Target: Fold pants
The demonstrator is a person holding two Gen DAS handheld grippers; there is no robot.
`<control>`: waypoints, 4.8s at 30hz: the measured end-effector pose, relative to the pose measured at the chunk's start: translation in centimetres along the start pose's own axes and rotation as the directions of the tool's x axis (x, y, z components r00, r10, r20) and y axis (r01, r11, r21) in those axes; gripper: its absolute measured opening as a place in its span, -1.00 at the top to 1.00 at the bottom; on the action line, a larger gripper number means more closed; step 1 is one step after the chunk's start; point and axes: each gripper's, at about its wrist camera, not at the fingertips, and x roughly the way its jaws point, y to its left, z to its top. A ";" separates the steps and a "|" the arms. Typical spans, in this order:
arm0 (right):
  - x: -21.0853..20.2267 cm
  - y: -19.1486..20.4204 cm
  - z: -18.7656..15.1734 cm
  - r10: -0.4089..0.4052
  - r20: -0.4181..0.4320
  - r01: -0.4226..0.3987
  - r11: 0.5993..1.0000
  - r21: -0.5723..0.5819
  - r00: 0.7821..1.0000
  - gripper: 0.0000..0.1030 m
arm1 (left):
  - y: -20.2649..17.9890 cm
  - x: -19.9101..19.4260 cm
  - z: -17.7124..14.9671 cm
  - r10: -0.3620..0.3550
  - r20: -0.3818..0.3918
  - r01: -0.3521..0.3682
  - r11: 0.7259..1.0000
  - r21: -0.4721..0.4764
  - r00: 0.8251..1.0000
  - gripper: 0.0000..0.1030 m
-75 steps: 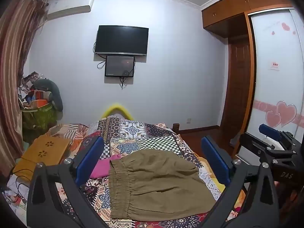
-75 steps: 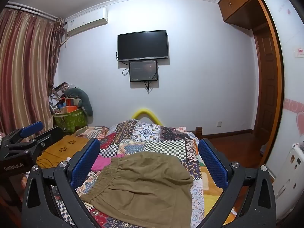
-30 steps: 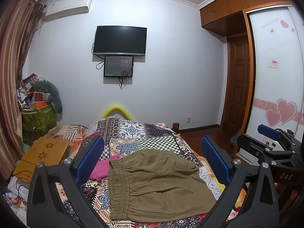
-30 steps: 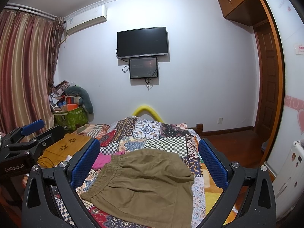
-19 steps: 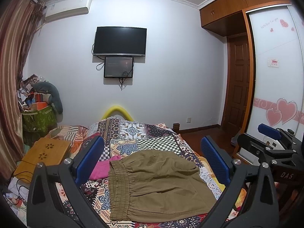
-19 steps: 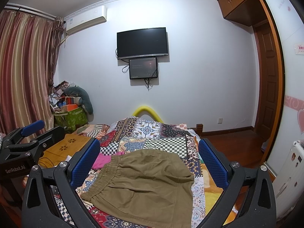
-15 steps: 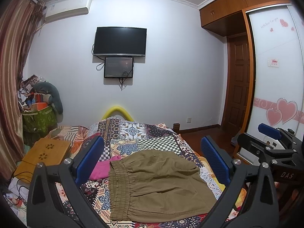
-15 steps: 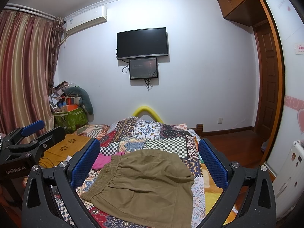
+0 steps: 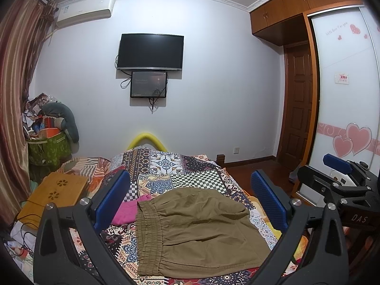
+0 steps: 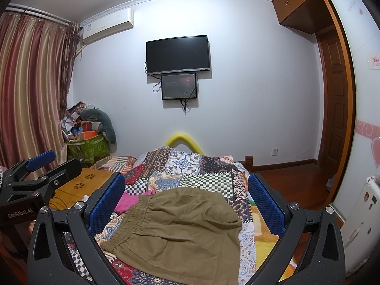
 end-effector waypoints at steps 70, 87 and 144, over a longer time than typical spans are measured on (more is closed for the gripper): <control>22.3 -13.5 -17.5 -0.050 -0.700 0.062 0.998 -0.009 0.712 0.64 | 13.0 30.3 -20.5 -0.135 -0.739 0.029 0.987 -0.155 0.660 0.22; 21.0 -12.8 -17.0 -0.033 -0.710 0.063 0.998 0.015 0.703 0.81 | 14.0 30.2 -19.2 -0.085 -0.754 0.000 0.994 -0.113 0.652 0.53; 31.7 -14.4 -11.3 0.019 -0.647 -0.014 1.000 0.013 0.762 0.24 | 14.5 36.6 -13.7 0.073 -0.654 -0.044 0.997 0.060 0.753 -0.21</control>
